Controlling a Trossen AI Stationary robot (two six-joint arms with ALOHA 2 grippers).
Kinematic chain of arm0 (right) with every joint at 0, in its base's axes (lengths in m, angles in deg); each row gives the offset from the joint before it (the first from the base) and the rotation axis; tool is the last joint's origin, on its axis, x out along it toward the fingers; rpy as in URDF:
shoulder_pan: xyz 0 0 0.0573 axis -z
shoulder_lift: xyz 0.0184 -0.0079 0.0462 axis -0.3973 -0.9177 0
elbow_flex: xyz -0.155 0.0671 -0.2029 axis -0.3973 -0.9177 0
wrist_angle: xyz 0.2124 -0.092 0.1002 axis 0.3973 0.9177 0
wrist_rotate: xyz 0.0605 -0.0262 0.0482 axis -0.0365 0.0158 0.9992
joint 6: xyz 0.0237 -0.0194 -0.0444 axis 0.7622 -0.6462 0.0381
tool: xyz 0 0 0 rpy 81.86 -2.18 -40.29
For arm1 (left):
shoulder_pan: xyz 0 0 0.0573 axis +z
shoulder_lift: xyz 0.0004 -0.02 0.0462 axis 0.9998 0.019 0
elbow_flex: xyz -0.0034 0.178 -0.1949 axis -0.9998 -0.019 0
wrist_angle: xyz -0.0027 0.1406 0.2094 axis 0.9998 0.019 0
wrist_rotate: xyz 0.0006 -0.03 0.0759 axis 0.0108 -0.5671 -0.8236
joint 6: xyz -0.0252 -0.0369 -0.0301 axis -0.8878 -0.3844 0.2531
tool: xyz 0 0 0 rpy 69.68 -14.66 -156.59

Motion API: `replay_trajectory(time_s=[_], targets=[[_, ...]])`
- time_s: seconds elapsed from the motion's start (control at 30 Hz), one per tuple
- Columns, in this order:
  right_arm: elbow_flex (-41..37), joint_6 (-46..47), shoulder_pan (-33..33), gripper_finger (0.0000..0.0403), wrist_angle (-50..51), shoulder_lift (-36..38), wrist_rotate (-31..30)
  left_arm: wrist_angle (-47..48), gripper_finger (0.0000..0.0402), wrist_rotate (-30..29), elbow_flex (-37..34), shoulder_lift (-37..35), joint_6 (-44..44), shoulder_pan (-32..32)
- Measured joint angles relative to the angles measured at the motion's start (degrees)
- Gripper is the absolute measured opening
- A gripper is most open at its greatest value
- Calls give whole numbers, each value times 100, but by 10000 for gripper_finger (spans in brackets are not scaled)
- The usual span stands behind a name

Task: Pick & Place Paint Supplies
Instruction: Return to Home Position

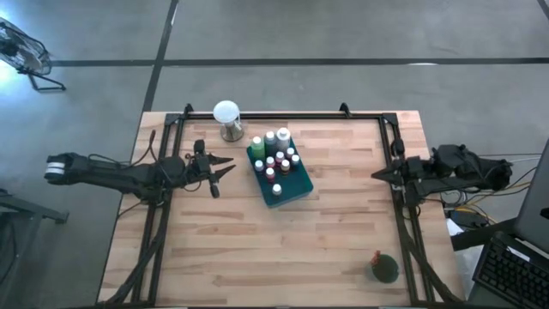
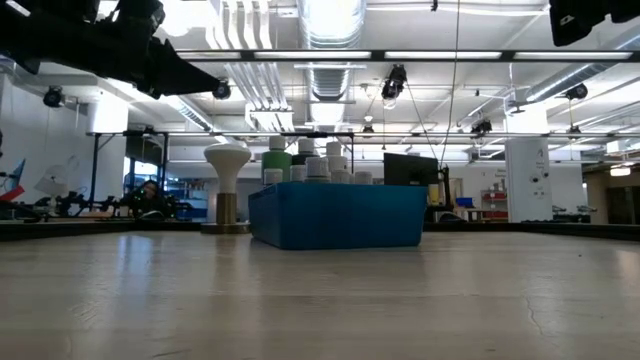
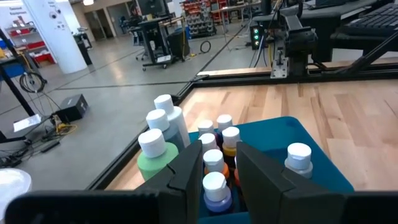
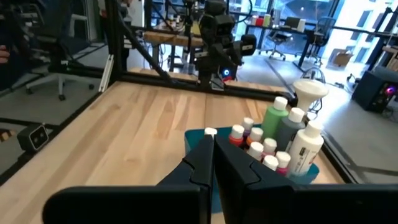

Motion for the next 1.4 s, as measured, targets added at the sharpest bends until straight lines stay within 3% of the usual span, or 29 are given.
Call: replay_trajectory(time_s=[0.5, 1.4], targets=[[-2, -2, 0, 8, 0, -376, -4, 0, 104, 0, -2, 2, 1, 2], [-2, 0, 0, 8, 0, -399, -4, 2, 104, 0, -2, 1, 1, 1]])
